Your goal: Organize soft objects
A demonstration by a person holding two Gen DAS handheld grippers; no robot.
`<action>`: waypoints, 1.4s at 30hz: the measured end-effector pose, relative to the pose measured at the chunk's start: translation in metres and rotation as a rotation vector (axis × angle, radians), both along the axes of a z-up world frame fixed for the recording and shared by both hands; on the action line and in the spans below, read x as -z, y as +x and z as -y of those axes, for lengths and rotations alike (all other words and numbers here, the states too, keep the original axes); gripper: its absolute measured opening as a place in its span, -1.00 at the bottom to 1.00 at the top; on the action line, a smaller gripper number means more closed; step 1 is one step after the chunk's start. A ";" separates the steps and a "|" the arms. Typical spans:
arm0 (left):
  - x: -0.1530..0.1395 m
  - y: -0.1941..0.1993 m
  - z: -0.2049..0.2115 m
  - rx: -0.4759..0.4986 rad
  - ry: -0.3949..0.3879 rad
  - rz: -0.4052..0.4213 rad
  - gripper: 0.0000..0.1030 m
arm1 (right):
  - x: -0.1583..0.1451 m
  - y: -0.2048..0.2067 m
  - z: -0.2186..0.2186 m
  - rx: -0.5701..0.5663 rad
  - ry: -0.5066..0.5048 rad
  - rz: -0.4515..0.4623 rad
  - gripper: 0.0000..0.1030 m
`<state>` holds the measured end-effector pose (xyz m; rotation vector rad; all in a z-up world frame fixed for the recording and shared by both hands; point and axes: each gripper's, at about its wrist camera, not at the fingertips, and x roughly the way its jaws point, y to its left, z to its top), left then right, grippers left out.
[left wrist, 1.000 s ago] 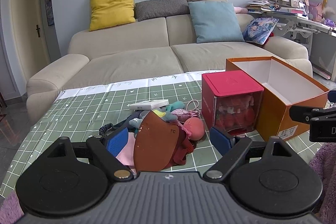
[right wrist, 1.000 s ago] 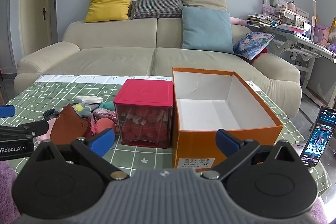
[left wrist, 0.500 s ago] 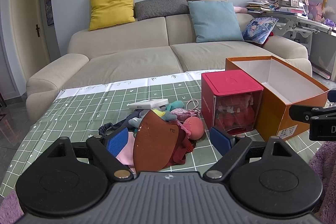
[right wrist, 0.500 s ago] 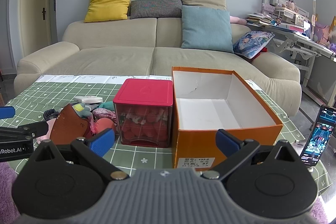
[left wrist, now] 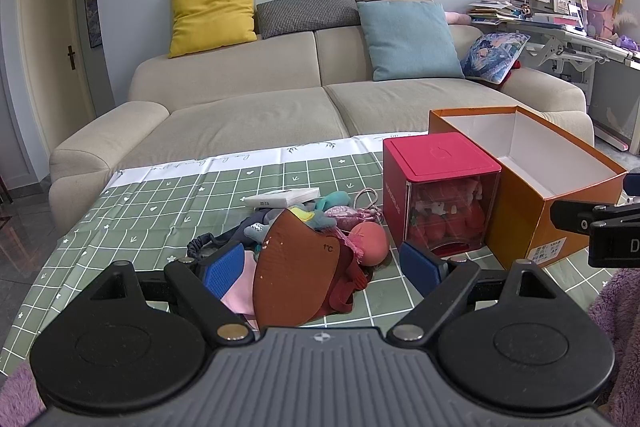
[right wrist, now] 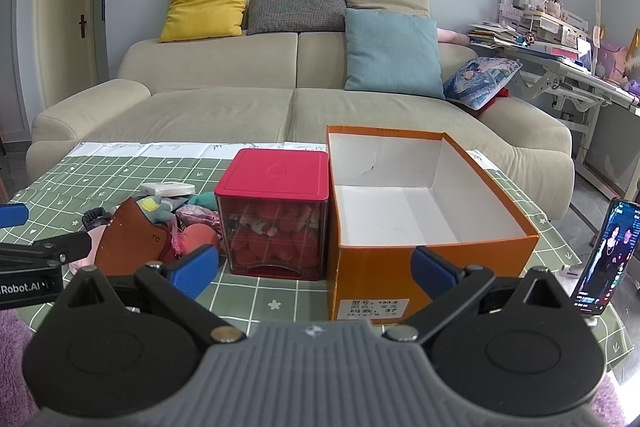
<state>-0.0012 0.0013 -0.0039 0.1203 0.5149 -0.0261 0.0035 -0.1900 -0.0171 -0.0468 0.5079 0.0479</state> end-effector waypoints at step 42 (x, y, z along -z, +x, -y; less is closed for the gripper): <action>0.002 0.054 -0.049 0.061 -0.118 -0.174 0.44 | 0.010 0.056 -0.048 -0.272 0.032 -0.107 0.35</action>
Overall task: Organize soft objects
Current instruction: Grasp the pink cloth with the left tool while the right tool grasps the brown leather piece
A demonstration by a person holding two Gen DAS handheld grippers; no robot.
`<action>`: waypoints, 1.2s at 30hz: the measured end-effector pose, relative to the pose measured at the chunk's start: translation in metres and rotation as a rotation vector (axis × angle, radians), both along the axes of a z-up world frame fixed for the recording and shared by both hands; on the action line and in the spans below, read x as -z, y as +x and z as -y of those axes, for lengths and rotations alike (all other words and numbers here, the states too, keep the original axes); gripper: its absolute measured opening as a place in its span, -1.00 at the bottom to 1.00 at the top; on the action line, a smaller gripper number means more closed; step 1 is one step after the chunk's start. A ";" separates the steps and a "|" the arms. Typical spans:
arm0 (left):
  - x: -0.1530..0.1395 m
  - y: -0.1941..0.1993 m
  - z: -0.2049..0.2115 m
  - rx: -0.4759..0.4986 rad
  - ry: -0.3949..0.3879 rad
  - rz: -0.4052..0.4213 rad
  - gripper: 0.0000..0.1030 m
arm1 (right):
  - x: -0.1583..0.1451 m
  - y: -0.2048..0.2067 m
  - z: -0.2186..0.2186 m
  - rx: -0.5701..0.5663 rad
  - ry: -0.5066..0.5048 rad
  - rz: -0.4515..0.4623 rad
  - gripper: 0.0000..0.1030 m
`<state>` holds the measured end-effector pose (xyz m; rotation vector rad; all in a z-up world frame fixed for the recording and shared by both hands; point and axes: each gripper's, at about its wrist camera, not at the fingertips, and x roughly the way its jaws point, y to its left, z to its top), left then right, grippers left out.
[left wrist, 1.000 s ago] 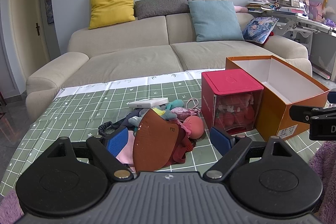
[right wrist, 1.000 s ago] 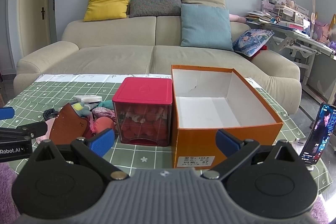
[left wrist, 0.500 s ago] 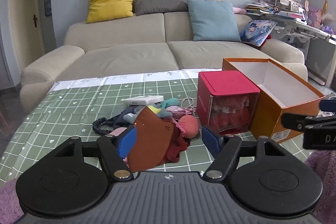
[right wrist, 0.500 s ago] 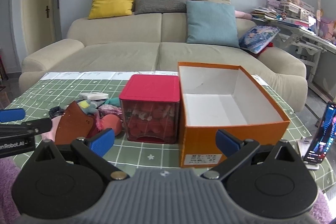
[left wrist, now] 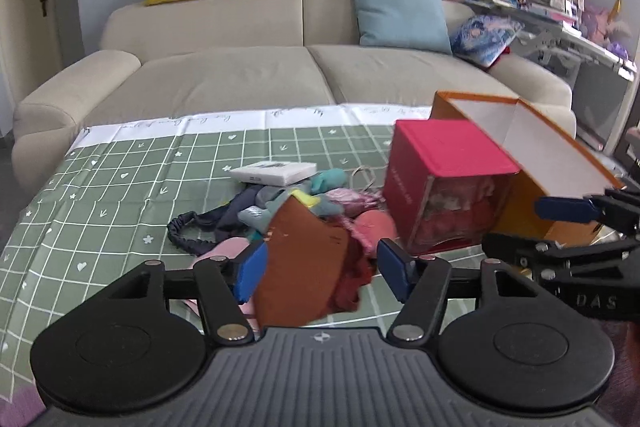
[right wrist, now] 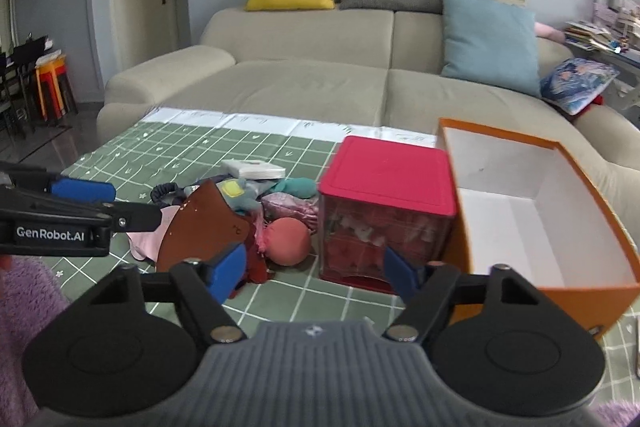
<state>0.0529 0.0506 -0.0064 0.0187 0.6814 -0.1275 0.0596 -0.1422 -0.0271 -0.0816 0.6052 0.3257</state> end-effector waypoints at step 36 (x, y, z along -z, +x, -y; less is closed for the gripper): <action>0.068 0.084 -0.095 -0.255 -0.107 -0.291 0.60 | 0.060 0.093 -0.118 -0.267 -0.040 -0.065 -0.98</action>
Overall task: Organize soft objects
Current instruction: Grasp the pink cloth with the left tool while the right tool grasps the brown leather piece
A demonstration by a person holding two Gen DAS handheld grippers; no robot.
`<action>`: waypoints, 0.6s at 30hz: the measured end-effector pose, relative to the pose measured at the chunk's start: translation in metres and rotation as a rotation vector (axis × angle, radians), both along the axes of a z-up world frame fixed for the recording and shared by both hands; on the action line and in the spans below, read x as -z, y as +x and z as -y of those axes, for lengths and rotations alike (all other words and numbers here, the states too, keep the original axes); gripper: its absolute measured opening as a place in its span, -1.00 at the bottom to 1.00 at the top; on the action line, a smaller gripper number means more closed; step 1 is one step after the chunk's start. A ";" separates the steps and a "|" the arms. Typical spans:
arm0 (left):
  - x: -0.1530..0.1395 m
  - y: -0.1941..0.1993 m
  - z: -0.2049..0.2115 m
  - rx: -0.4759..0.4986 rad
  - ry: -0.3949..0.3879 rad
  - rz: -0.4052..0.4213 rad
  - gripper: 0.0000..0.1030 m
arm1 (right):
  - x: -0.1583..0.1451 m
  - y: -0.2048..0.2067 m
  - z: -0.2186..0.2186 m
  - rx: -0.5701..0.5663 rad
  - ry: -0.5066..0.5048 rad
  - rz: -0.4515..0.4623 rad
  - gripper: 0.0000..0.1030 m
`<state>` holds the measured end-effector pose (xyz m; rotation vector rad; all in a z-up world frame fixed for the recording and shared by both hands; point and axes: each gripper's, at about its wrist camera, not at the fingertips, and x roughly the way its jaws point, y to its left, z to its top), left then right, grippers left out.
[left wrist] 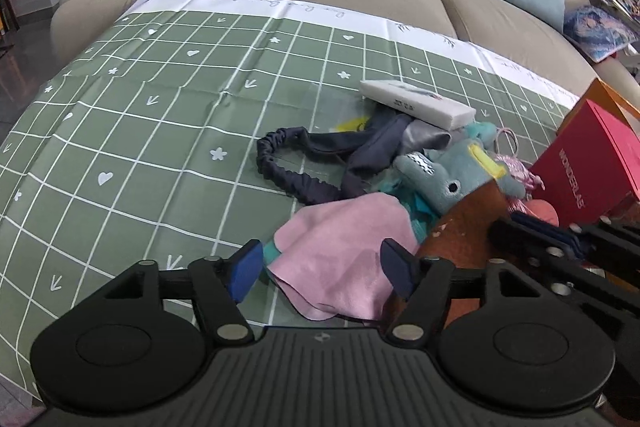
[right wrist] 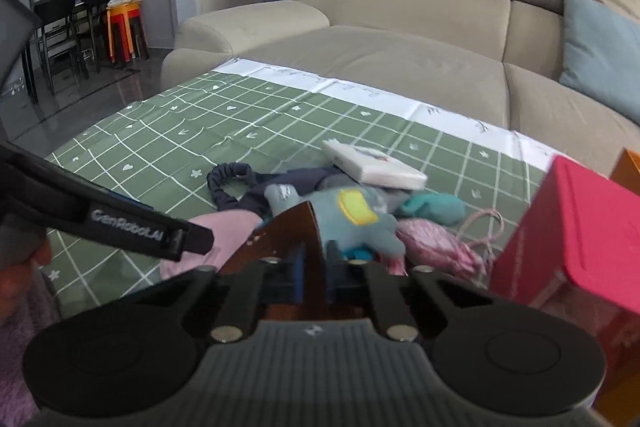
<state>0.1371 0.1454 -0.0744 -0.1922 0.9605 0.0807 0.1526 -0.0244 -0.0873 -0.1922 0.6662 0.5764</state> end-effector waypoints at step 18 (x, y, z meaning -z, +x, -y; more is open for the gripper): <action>-0.009 -0.011 0.011 0.053 0.008 0.086 -0.89 | 0.003 -0.044 0.068 0.222 -0.058 -0.091 -1.00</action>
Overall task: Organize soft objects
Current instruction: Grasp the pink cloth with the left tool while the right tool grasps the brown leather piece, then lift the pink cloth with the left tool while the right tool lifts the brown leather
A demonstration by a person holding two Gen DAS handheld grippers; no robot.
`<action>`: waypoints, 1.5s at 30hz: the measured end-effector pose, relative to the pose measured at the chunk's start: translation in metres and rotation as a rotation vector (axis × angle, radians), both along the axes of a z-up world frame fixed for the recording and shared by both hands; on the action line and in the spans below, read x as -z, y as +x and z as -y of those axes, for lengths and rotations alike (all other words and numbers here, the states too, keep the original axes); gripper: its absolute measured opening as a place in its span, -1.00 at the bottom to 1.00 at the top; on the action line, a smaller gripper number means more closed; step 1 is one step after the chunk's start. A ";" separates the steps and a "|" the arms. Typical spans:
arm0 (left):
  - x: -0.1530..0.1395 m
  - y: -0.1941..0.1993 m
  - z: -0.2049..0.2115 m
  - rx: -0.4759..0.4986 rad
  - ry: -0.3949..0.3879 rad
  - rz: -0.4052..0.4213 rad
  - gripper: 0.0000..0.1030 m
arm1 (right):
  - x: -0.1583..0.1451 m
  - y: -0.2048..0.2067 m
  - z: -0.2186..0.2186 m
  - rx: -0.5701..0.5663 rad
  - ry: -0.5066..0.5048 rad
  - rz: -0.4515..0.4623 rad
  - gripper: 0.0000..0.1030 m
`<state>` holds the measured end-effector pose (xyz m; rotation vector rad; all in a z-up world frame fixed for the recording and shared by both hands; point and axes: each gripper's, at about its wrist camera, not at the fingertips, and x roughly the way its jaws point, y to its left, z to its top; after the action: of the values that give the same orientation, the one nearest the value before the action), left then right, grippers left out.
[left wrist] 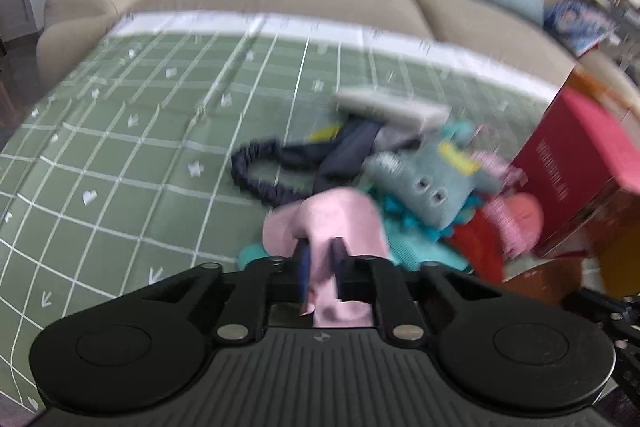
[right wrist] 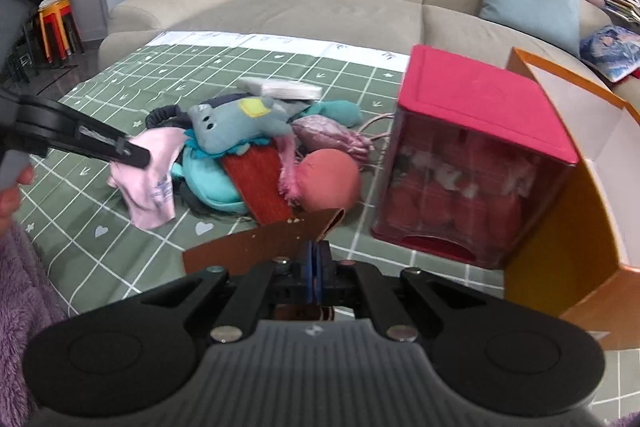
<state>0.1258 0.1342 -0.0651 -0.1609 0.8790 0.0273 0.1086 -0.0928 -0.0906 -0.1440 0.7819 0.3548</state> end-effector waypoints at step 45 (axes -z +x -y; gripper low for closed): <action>0.030 -0.021 0.104 0.255 -0.062 -0.002 0.51 | 0.040 -0.003 0.022 -0.013 -0.049 -0.097 0.59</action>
<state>0.1049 0.0298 -0.0948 -0.1060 0.8976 -0.2375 0.1059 -0.1148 -0.1301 -0.1782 0.8864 0.3570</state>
